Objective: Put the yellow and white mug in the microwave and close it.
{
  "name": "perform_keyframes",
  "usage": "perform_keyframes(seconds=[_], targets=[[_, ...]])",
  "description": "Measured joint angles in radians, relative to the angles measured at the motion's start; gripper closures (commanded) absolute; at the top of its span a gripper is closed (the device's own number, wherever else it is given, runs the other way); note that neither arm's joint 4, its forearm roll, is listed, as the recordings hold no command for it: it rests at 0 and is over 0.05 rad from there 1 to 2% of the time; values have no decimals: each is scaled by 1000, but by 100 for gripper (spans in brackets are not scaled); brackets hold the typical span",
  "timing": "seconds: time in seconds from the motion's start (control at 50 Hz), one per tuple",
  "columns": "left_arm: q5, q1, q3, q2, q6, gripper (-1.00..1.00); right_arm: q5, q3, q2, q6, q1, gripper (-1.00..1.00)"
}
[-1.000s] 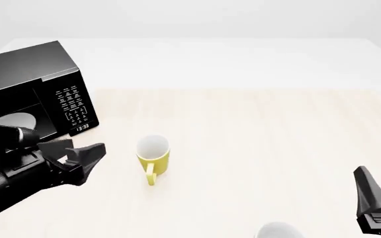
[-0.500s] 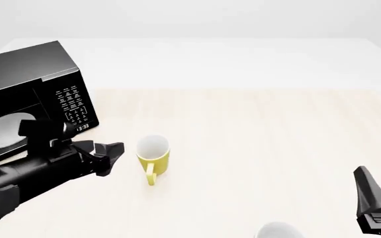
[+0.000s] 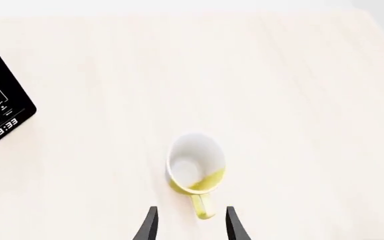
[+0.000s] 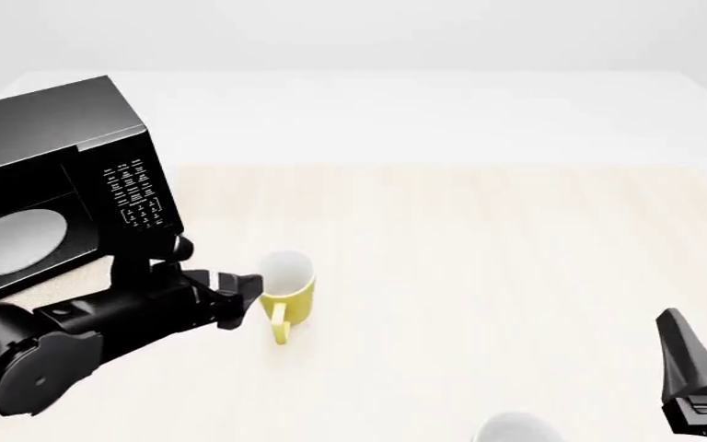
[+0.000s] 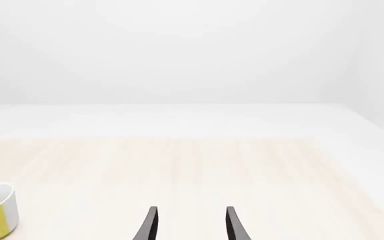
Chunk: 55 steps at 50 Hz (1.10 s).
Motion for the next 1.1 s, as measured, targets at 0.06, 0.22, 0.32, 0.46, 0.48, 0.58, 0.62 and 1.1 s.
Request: perform_keyframes(seconds=[0.06, 0.22, 0.32, 0.46, 0.48, 0.58, 0.62, 1.1], targets=[[-13, -5, 0, 23, -6, -100, 0, 0, 0, 0, 0, -100], [-48, -15, 0, 81, -22, -100, 0, 0, 0, 0, 0, -100], [-69, -20, -1, 118, -33, -100, 0, 0, 0, 0, 0, -100], [-96, -26, -1, 165, -47, -100, 0, 0, 0, 0, 0, -100], [-100, -27, -1, 172, -49, -100, 0, 0, 0, 0, 0, -100], [-118, -31, -1, 203, -60, -100, 0, 0, 0, 0, 0, -100], [-125, -33, -1, 215, -64, -100, 0, 0, 0, 0, 0, -100], [-199, -70, -6, 352, -145, -100, 0, 0, 0, 0, 0, -100]])
